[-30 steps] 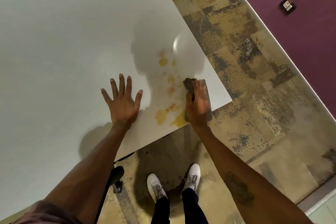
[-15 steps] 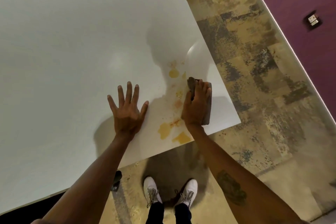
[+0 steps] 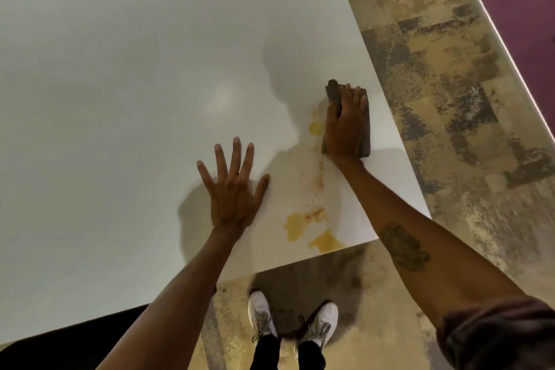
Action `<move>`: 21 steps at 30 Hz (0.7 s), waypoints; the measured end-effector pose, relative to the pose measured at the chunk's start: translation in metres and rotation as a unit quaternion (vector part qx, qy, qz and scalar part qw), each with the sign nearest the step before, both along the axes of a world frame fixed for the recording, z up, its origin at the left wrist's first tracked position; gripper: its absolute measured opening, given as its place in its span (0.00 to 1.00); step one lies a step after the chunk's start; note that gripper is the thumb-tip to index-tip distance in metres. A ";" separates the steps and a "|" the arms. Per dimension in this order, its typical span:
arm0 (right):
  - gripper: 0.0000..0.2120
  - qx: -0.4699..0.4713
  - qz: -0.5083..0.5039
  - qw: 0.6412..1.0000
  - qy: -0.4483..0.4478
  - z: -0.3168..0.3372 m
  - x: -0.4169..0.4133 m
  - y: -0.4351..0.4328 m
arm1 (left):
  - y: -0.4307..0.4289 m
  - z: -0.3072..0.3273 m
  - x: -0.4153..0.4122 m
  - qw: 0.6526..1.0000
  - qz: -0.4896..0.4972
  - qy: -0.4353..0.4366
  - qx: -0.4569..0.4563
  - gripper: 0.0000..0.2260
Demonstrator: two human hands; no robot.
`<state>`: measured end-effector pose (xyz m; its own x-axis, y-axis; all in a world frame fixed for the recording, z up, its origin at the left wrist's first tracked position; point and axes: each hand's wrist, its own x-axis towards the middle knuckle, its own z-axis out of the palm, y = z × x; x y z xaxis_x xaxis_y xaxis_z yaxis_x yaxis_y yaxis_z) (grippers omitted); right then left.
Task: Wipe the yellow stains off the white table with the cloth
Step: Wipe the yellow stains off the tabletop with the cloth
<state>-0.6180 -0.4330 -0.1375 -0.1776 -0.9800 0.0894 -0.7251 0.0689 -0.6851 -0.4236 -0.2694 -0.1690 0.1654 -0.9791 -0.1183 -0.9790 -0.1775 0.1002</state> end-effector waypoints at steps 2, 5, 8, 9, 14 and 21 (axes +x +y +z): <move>0.21 0.003 0.021 1.000 0.003 0.002 0.001 -0.014 | -0.001 0.001 0.000 1.000 -0.001 0.005 0.003 0.35; 0.21 0.005 0.049 0.999 -0.012 0.006 0.005 -0.036 | -0.001 0.001 0.001 1.000 -0.002 0.008 0.002 0.35; 0.21 0.022 0.095 0.995 -0.027 0.008 0.006 -0.056 | 0.000 0.000 0.001 1.000 -0.005 0.009 0.001 0.35; 0.21 0.028 0.116 0.992 -0.027 0.008 0.005 -0.061 | 0.000 0.000 0.001 1.000 -0.006 0.010 0.002 0.35; 0.20 0.037 0.205 0.978 -0.025 0.012 -0.005 -0.068 | 0.000 0.003 -0.002 1.000 -0.009 0.013 0.015 0.35; 0.23 0.075 0.349 0.933 0.031 0.013 -0.016 -0.041 | 0.003 0.011 -0.005 1.000 -0.010 0.006 0.011 0.34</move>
<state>-0.6338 -0.4743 -0.1243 0.5106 -0.8570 -0.0700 -0.6672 -0.3435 -0.6609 -0.4290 -0.2663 -0.1579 0.1439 -0.9794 -0.1414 -0.9812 -0.1598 0.1086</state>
